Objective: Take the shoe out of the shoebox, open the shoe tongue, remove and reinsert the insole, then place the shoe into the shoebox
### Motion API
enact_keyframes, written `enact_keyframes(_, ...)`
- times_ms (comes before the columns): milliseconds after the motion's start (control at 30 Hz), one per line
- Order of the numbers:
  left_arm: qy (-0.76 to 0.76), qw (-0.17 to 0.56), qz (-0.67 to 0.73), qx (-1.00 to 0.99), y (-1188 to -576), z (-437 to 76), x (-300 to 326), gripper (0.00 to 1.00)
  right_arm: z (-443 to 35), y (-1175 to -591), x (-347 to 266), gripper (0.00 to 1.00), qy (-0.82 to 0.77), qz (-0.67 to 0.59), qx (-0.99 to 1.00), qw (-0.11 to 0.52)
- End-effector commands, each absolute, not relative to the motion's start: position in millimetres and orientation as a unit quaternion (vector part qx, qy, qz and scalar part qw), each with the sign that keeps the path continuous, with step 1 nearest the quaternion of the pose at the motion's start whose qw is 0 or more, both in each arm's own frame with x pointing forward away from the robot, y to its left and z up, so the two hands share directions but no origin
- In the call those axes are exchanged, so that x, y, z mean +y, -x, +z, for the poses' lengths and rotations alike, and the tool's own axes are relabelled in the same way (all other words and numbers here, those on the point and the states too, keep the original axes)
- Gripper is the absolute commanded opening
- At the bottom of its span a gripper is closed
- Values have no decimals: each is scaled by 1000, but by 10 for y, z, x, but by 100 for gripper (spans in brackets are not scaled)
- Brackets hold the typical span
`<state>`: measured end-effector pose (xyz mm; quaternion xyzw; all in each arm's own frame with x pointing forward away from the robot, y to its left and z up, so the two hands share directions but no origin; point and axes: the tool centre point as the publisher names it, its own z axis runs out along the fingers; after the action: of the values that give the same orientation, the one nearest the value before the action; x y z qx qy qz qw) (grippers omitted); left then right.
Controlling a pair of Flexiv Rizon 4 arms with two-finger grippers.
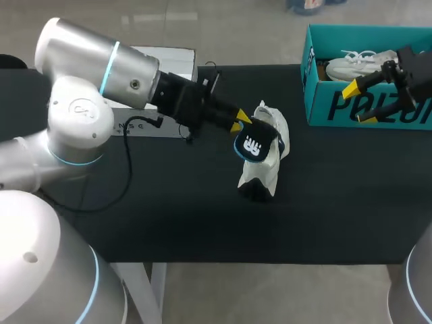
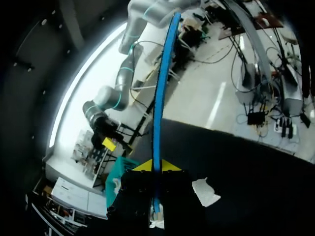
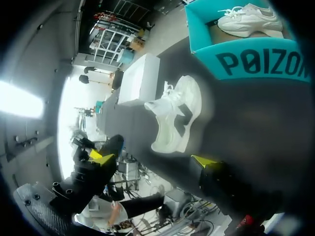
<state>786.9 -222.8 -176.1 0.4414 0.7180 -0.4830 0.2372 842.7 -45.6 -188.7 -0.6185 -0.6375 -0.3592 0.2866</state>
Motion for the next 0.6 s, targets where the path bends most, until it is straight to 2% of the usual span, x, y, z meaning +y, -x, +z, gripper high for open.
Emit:
enact_keyframes(33, -443, 214, -495, 716, -7946, -2052, -2274, 0, -1888, -8439, -457, 100, 619, -357, -638, 287)
enact_keyframes(367, -470, 183, -475, 721, -7947, -2564, -2261, 0, -1888, -8439, -457, 100, 619, -357, -638, 287)
enact_keyframes(600, -470, 183, -475, 721, -7947, -2564, -2261, 0, -1888, -8439, -457, 100, 619, -357, -638, 287)
